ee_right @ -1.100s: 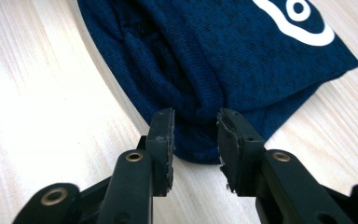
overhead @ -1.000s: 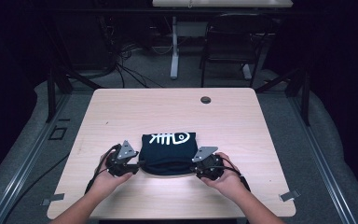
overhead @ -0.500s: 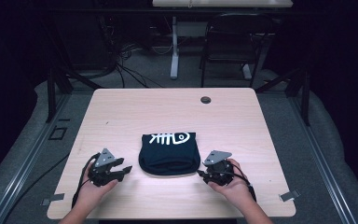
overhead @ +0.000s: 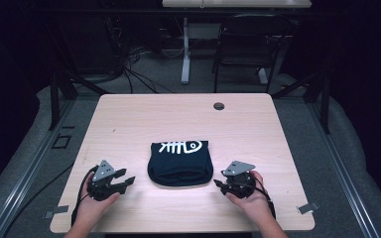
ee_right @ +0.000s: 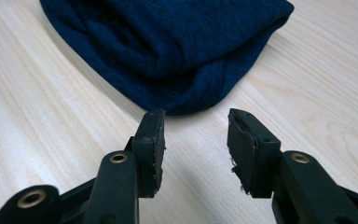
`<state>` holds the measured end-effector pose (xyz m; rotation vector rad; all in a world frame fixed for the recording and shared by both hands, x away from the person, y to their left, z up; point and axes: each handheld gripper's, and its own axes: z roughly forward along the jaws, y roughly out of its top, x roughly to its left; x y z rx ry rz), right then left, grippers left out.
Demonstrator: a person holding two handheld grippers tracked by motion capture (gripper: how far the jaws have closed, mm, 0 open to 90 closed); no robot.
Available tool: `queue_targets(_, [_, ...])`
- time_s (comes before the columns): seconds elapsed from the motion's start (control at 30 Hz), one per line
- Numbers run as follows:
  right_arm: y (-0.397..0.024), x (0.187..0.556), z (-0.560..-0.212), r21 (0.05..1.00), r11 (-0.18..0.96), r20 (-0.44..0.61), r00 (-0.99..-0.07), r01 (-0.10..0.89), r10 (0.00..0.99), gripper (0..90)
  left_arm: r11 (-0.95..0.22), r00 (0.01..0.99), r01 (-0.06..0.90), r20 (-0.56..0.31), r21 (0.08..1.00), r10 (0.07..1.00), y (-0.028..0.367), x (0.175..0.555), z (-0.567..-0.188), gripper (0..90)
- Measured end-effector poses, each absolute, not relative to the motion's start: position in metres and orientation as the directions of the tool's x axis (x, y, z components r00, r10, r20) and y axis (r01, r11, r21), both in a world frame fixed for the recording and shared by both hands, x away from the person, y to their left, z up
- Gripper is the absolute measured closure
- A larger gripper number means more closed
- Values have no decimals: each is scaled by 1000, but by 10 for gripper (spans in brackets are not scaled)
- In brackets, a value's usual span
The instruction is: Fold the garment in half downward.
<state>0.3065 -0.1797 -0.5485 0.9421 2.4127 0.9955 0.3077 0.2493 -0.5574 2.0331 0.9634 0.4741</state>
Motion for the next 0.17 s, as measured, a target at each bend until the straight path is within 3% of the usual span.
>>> queue_targets(0.1, [-181,308,-550,729,504,-46,-702,463,710,546,-355,629,491,-42,795,776,251,310,-560,517])
queue_targets(0.17, [-184,308,-551,740,482,-34,-689,469,723,488,-356,625,491,-37,795,779,251,310,-561,503])
